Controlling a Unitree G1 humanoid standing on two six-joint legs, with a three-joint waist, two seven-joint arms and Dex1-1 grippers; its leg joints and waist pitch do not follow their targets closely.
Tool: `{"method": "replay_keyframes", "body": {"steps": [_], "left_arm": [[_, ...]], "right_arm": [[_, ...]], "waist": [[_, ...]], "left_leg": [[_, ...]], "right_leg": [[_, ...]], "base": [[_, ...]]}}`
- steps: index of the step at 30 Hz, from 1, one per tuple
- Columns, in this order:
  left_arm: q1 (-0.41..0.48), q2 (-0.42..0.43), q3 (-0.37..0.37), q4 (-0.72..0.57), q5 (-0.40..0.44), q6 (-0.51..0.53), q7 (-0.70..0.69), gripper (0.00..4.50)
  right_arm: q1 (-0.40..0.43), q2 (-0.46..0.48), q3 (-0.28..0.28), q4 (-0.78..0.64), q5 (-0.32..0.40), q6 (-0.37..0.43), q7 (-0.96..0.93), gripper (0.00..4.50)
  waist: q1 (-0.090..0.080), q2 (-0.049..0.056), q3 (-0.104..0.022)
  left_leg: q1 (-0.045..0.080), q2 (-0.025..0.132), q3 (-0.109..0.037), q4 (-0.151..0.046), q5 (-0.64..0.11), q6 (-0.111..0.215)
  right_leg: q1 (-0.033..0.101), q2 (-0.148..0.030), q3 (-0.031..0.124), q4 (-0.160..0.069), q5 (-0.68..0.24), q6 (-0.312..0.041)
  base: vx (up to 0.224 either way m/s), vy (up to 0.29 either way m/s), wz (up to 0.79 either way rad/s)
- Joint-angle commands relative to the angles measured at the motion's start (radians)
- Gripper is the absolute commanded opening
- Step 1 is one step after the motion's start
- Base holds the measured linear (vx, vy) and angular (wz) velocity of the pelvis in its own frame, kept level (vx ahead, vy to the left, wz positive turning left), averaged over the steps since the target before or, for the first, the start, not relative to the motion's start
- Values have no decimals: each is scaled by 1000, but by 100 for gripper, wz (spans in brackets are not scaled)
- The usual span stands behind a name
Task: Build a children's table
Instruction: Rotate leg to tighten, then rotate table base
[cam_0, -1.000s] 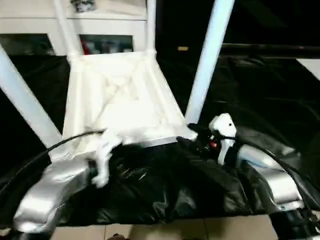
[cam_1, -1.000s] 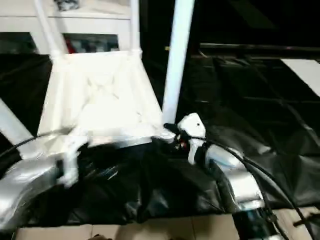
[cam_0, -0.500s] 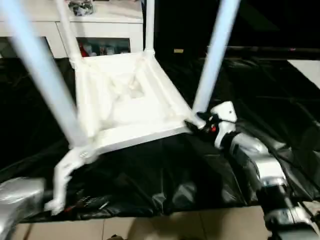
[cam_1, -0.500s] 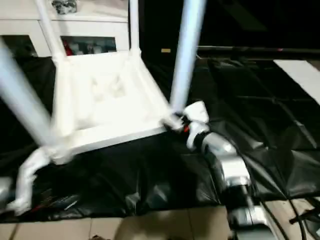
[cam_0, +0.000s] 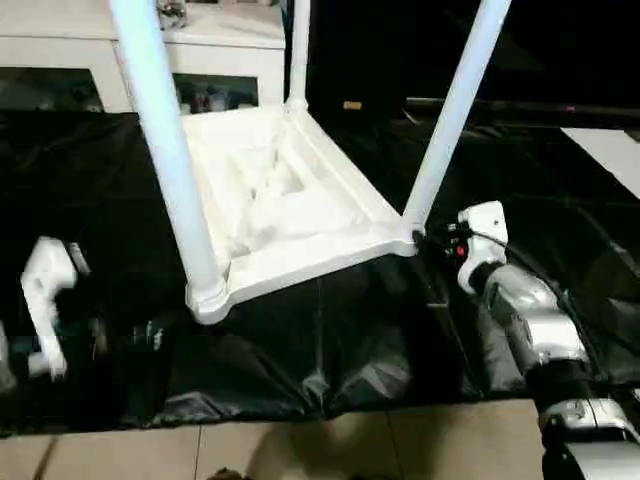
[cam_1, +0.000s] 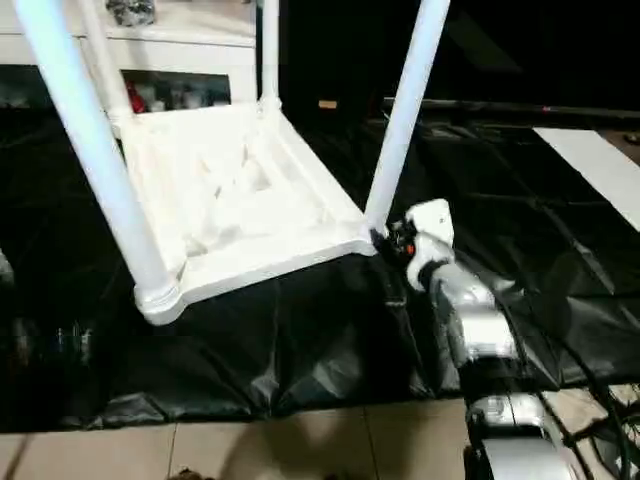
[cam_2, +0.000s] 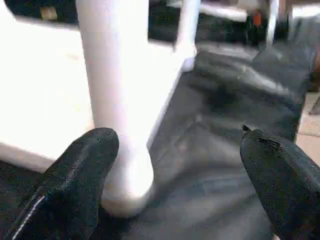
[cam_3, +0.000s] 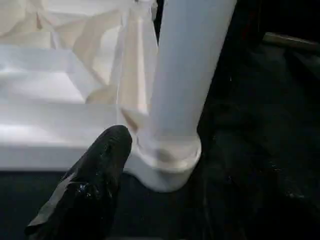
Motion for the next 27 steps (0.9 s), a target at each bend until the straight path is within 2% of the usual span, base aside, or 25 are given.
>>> {"method": "replay_keyframes", "body": {"steps": [1,5,6,10,12,16,17,18,19,22,24,25,26,27], "left_arm": [[-28,-18,-11,36,7,-26,20,448],[-115,-75,-46,108,33,-71,48,448],[-141,-90,-54,131,36,-89,52,448],[-204,-121,-94,200,54,-136,73,448],[-230,-132,-123,228,74,-160,70,448],[-298,-191,-174,221,18,-144,0,448],[-310,-203,-192,209,-6,-112,-15,448],[-313,-214,-217,187,-36,-69,-35,448],[-309,-226,-248,159,-64,-35,-49,448],[-293,-264,-315,104,-98,-16,-66,448],[-292,-290,-348,62,-126,11,-65,448],[-292,-290,-348,62,-126,11,-65,448],[-301,-308,-366,46,-133,28,-60,448],[-307,-323,-384,38,-127,30,-52,448]], "right_arm": [[35,-14,22,-47,-1,32,29,312],[131,-32,63,-148,4,81,98,312],[152,-40,73,-170,-2,84,110,312],[180,-48,88,-194,-21,86,126,312],[174,-42,96,-180,-33,78,122,312],[111,2,98,-106,-74,40,28,312],[90,12,98,-77,-87,23,-7,312],[68,24,97,-47,-93,14,-31,312],[47,34,99,-19,-99,6,-44,312],[2,57,99,40,-102,-13,-51,312],[-32,71,91,92,-104,-28,-52,312],[-32,71,91,92,-104,-28,-52,312],[-55,78,93,137,-113,-43,-55,312],[-68,83,96,164,-118,-48,-56,312]], "waist": [[-3,16,-45],[2,15,-46],[5,17,-48],[4,16,-49],[4,17,-49],[7,10,-52],[6,4,-54],[9,9,-55],[8,9,-55],[15,11,-59],[19,8,-60],[17,7,-61],[13,1,-63],[9,-3,-65]], "left_leg": [[24,28,-27,-89,-537,-64],[23,29,-28,-91,-511,-53],[25,31,-26,-92,-511,-54],[20,32,-28,-93,-500,-54],[24,31,-26,-92,-499,-54],[24,34,-23,-91,-466,-54],[22,34,-22,-92,-452,-57],[24,35,-21,-92,-438,-62],[23,34,-17,-92,-429,-60],[25,36,-10,-88,-386,-52],[16,33,-3,-86,-331,-43],[12,32,-5,-86,-325,-45],[3,33,-8,-87,-321,-47],[5,32,-8,-84,-320,-48]], "right_leg": [[14,-43,27,-96,-603,-80],[16,-44,29,-102,-593,-82],[14,-44,30,-100,-564,-94],[20,-47,30,-93,-539,-109],[17,-48,31,-96,-541,-107],[16,-52,35,-88,-500,-140],[18,-52,34,-85,-475,-154],[19,-52,35,-78,-443,-167],[19,-50,37,-74,-415,-176],[20,-50,42,-69,-355,-190],[27,-44,45,-60,-277,-201],[32,-44,45,-55,-275,-198],[39,-44,42,-53,-284,-189],[38,-45,41,-52,-302,-183]], "base": [[0,0,0],[0,0,0],[0,0,0],[0,0,0],[0,0,0],[0,0,0],[0,0,0],[0,0,0],[0,0,0],[17,-1,2],[55,-7,4],[0,0,0],[0,0,0],[0,0,0]]}}
